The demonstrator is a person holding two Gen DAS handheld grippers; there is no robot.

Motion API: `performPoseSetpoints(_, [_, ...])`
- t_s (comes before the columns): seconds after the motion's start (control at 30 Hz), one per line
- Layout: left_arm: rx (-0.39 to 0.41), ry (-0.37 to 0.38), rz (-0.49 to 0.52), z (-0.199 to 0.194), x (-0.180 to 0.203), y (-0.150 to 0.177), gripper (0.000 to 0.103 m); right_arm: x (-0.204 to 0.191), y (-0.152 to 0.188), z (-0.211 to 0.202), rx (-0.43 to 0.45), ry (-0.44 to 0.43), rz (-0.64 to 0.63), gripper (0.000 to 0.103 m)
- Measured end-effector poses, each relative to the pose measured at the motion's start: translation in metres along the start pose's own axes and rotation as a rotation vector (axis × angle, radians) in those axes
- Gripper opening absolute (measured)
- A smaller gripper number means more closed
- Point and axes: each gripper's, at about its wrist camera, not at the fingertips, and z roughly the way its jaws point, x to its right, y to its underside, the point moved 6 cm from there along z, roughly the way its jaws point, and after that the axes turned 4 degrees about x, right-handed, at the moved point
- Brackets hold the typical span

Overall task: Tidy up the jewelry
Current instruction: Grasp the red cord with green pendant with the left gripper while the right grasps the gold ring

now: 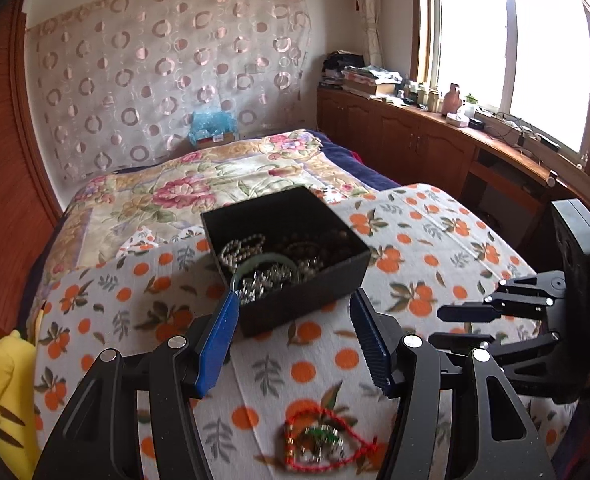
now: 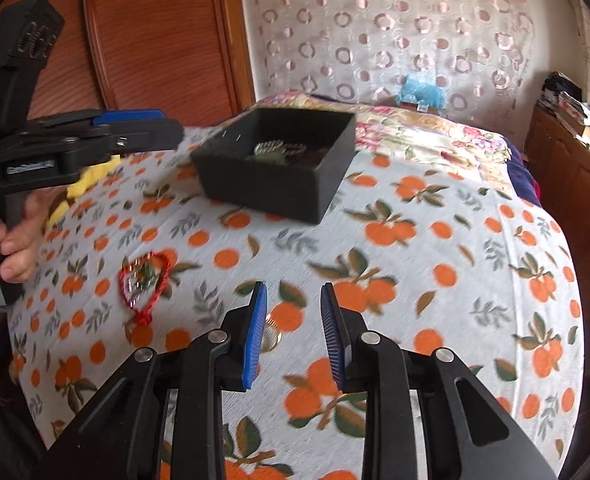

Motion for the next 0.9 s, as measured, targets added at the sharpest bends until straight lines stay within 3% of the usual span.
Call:
performPoseSetpoints(0.47, [-0.122, 0.031, -0.107, -0.012, -0.024, 0.093, 0.056, -0.005, 0.016, 0.012, -0.061, 0.013, -0.014, 0.030])
performPoseSetpoints(0.8, [-0.162, 0.050, -0.077, -0.010, -0.010, 0.108, 0.055, -0.016, 0.016, 0.014, -0.085, 0.064, -0.093, 0.031])
performPoseSetpoints(0.9, [-0.169, 0.056, -0.078, -0.008, -0.007, 0.109, 0.049, -0.015, 0.015, 0.015, -0.086, 0.059, -0.090, 0.031])
